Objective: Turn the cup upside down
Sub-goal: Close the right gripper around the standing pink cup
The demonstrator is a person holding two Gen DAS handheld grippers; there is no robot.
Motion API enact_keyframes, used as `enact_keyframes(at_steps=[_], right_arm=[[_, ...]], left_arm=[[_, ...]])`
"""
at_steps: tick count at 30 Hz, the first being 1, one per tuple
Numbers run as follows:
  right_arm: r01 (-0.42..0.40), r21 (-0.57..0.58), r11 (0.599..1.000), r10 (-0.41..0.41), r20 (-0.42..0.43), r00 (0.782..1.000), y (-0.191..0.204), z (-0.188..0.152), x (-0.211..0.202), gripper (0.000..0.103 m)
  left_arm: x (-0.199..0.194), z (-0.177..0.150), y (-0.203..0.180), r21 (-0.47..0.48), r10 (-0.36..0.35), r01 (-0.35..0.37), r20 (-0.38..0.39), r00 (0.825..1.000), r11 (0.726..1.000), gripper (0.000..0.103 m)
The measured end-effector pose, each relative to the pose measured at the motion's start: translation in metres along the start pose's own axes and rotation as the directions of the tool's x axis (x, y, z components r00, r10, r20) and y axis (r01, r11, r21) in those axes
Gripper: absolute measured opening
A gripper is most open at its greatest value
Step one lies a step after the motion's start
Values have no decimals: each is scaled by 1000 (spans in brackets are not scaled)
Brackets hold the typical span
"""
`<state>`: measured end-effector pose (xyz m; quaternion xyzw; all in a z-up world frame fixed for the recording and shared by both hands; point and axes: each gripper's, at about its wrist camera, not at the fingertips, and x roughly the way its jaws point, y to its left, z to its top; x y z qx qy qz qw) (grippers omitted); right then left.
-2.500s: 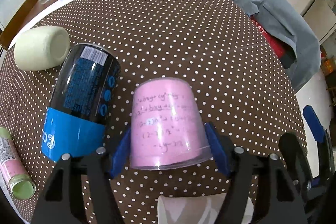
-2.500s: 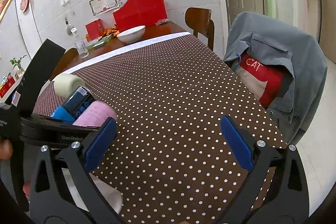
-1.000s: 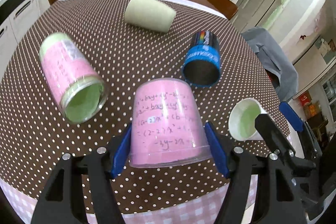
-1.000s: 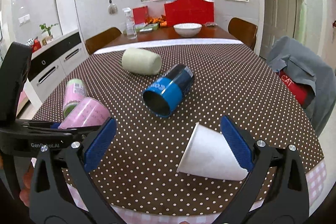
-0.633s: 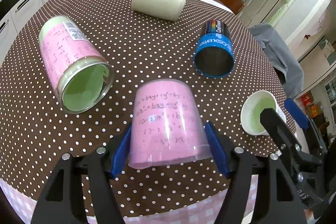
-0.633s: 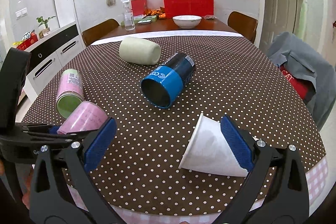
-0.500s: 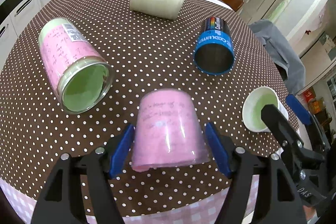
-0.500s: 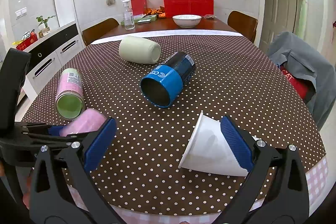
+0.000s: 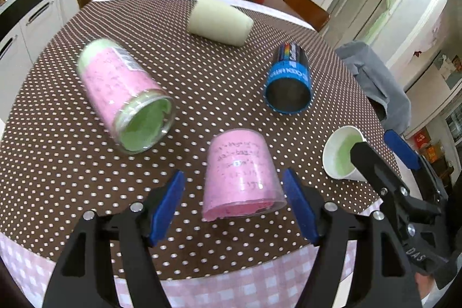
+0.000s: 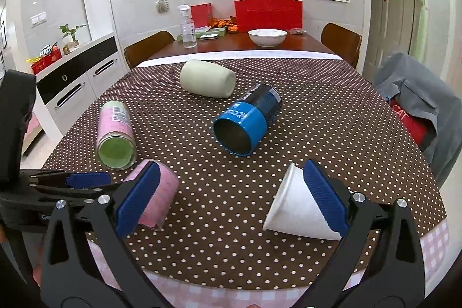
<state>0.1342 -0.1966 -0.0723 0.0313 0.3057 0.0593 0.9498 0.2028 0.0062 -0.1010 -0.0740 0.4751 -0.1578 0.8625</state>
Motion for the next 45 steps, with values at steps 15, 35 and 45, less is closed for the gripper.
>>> enact_keyframes(at_steps=[15,35,45], right_arm=[[-84,-6,996,82,-140,987,51,8,30,97],[-142,119,983,178,-400,899,69,0,99,81],[-154,81,985,174,-402,899,71,1,100,66]], left_arm=[[-47,-22,54,-58,221,-214,221,950,975,70],[-35,-22,89,-105,244,-225,233,941,969,70],[-32,-18,89,-105,237,-218,234,943,970,70]])
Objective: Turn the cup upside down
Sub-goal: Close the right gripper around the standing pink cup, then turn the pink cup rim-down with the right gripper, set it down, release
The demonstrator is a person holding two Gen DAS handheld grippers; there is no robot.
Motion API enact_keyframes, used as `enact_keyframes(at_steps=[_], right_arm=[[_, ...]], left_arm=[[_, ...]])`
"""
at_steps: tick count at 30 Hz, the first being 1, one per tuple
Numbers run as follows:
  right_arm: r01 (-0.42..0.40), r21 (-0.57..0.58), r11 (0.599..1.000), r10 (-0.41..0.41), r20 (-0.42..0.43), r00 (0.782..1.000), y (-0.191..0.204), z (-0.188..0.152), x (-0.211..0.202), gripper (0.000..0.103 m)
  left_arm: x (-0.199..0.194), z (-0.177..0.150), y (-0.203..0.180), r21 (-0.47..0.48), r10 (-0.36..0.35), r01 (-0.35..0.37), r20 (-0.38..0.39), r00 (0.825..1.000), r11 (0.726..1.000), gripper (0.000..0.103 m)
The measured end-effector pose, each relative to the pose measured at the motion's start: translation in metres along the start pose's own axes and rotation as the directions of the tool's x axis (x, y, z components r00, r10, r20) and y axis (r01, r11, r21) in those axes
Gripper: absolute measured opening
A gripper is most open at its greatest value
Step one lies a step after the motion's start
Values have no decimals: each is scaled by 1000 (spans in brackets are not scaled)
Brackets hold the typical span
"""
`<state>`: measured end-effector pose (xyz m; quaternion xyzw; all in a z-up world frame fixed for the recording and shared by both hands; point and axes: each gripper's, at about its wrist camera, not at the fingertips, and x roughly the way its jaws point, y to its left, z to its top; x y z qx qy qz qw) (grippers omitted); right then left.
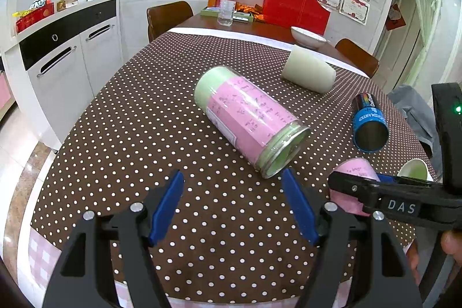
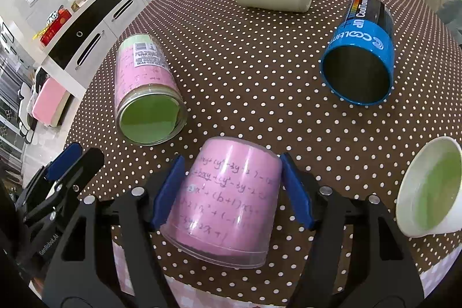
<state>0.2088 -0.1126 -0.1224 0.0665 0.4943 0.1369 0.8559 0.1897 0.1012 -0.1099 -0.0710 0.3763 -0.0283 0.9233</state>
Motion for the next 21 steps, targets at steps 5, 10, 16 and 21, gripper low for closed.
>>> enact_keyframes(at_steps=[5,10,16,21], right_arm=[[14,-29,999,-12,45,999,-3,1,-7,64],[85,-83,993,-73,136,988,-3,3,-19,63],[163,-129,978,-133,215,968,0,1,-22,63],[169,-153,974,-128,247,960,0,-8,-25,63]], left_arm=[[2,0,-6,7,-5,5,-5,1000,1000,70],[3,-1,-12,15,-11,11,-5,1000,1000,70],[2,-1,-20,20,-17,17,4,1000,1000,70],[2,-4,-23,25,-20,20,0,1000,999,70]])
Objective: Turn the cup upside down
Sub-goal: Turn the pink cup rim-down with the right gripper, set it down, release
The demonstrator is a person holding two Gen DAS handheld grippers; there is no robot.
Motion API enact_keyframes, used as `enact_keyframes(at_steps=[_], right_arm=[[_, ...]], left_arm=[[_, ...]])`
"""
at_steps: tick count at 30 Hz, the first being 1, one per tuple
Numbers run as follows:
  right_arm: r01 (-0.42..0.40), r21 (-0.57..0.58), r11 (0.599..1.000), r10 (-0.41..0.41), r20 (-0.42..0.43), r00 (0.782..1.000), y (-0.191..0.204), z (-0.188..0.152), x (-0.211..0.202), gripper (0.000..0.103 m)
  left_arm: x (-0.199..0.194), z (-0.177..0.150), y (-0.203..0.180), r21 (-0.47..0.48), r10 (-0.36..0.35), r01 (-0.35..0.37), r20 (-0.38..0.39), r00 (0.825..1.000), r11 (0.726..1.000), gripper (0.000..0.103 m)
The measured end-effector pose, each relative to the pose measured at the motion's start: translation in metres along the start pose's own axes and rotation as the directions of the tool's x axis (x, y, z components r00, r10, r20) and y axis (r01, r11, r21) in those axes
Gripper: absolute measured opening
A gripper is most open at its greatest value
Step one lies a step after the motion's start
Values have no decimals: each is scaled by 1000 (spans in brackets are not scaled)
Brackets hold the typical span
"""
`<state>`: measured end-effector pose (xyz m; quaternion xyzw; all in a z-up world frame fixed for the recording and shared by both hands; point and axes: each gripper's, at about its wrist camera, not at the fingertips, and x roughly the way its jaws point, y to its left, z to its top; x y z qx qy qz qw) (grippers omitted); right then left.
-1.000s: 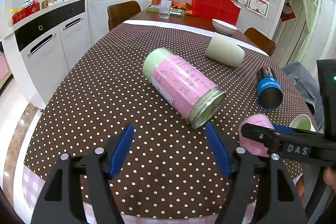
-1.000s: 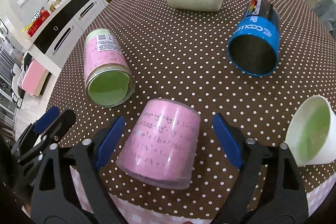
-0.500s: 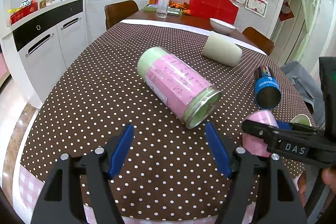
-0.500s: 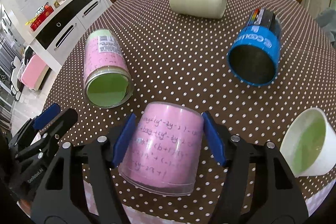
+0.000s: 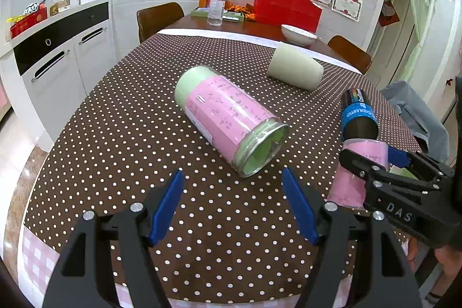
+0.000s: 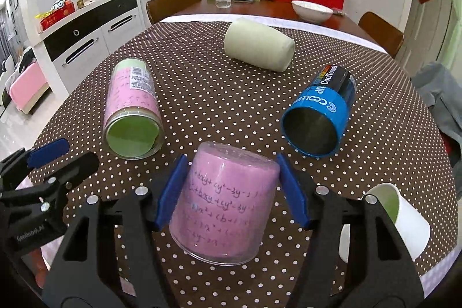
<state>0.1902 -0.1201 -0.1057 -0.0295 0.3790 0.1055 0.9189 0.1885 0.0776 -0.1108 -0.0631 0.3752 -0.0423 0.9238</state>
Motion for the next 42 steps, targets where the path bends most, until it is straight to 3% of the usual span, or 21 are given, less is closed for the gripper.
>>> enact_keyframes(at_steps=[12,14,17,28,37,39,42], right_arm=[[-44,23,999,43,34,998,0,-23,-18,64],[-52,26,998,51,38,998,0,-26,-20,71],[-61,32,998,59,44,997,-2,-32,-26,72],[-79,51,996,73,103,992,-9,-41,-53,78],[-25,50,998,12,240,971,-20,-52,-97,80],[-19,45,999,6,270,963,-21,-53,-108,80],[-9,36,999,-3,321,947,-22,-57,-125,81]], left_arm=[[-2,-14,-13,12,-36,36,-6,999,999,70],[-4,-16,-14,15,-54,54,-8,998,998,70],[-8,-19,-15,11,-90,90,-16,996,996,70],[-31,-23,-26,45,-92,91,21,995,995,70],[-66,-26,-46,102,-81,68,130,988,992,70],[-77,-27,-51,115,-84,65,162,983,991,81],[-93,-29,-58,133,-74,45,223,972,990,81]])
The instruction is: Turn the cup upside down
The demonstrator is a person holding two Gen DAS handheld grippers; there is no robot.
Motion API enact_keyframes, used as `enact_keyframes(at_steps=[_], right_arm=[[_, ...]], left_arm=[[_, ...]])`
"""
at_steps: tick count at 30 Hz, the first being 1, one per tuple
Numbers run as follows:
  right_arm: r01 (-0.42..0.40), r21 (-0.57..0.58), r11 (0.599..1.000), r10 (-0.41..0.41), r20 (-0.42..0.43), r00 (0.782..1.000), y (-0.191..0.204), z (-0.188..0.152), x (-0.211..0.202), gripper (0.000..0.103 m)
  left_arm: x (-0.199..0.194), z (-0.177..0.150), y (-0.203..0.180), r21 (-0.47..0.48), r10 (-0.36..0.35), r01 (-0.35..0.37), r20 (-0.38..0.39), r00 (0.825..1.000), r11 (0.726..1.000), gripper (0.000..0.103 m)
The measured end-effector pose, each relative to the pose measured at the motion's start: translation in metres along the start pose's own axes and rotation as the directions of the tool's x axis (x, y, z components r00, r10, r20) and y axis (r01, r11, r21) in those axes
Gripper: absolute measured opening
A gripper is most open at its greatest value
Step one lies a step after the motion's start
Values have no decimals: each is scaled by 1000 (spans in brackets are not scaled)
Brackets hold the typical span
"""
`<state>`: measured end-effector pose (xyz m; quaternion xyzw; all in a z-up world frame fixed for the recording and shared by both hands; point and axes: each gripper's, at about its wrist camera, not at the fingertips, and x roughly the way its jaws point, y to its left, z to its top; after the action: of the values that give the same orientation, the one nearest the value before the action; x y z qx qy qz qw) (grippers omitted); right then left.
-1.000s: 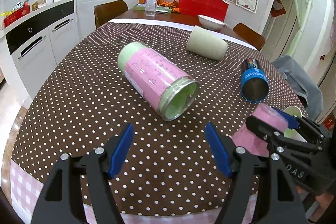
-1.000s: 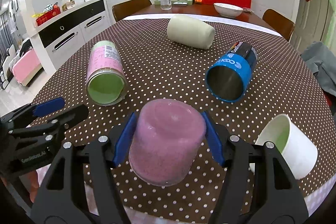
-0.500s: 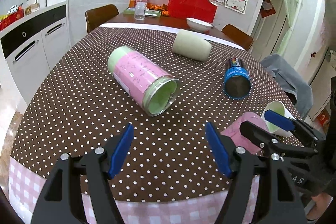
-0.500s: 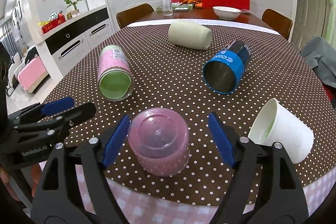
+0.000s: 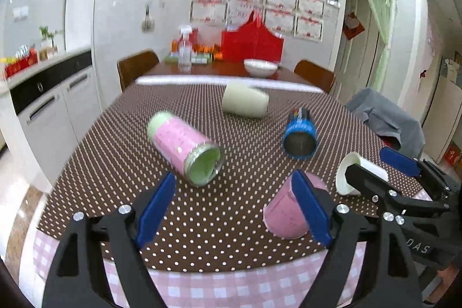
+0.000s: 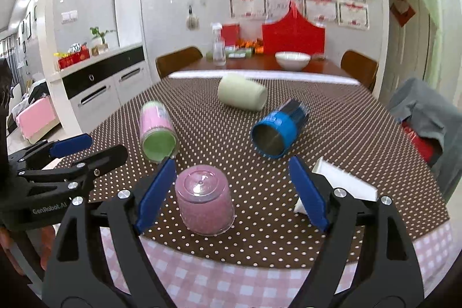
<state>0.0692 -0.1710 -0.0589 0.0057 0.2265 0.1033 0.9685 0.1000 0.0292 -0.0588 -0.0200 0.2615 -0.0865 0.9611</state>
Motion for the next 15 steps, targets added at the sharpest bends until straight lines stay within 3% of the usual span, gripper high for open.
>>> enact_keyframes(at_steps=[5,9,15], right_arm=[[9,-8,1000,-9,87,996,-3,1,-28,84],[26,-19,999,-23,146,989,-2,2,-46,86],[51,-23,998,-44,222,974,-3,1,-68,90]], left_arm=[[-32,3,-16,45,29,-34,108,994,998,81],[-54,2,-29,83,68,-86,200,977,993,81],[-77,2,-41,89,70,-99,287,955,991,81]])
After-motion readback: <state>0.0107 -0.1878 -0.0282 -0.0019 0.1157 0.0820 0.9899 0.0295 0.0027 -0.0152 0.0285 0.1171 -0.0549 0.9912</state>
